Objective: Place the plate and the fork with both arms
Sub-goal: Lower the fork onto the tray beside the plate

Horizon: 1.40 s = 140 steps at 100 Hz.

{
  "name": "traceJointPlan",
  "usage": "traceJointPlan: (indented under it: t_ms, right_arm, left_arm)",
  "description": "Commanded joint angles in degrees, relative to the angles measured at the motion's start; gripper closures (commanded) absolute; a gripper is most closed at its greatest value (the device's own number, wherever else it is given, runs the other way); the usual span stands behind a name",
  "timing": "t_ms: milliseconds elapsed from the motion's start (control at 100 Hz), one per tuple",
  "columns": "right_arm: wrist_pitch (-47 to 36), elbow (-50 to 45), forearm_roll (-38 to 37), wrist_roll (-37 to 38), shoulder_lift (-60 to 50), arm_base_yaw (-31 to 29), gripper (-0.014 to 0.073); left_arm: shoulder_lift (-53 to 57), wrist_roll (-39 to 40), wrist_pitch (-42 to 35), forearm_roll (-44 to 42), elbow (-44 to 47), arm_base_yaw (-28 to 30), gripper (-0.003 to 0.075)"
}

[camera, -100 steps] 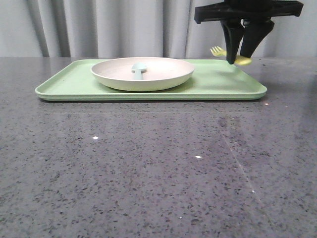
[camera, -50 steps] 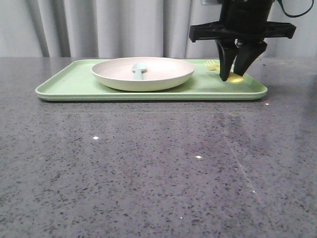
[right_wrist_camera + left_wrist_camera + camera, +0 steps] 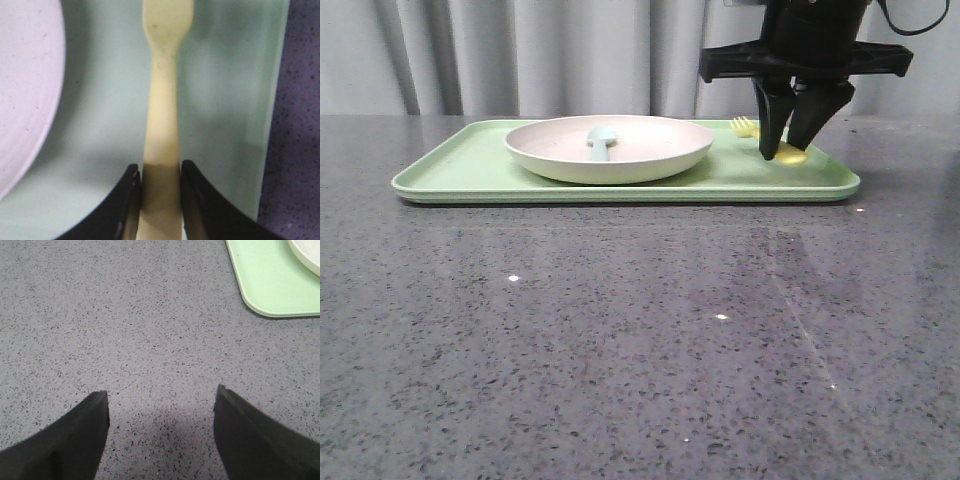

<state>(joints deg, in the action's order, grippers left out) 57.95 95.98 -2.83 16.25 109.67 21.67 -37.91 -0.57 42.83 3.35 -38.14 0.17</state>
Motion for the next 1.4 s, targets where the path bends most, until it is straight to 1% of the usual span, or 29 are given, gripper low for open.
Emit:
traceJointPlan:
  t_ms: [0, 1390]
  right_arm:
    - [-2.09, 1.11, -0.16, -0.10, -3.13, -0.39, 0.0568]
    - [-1.69, 1.11, 0.56, -0.10, -1.39, -0.39, 0.0566]
  left_arm:
    - [0.07, 0.57, -3.96, 0.50, -1.42, 0.20, 0.0282]
    - [0.07, 0.57, -3.96, 0.50, -1.42, 0.20, 0.0282]
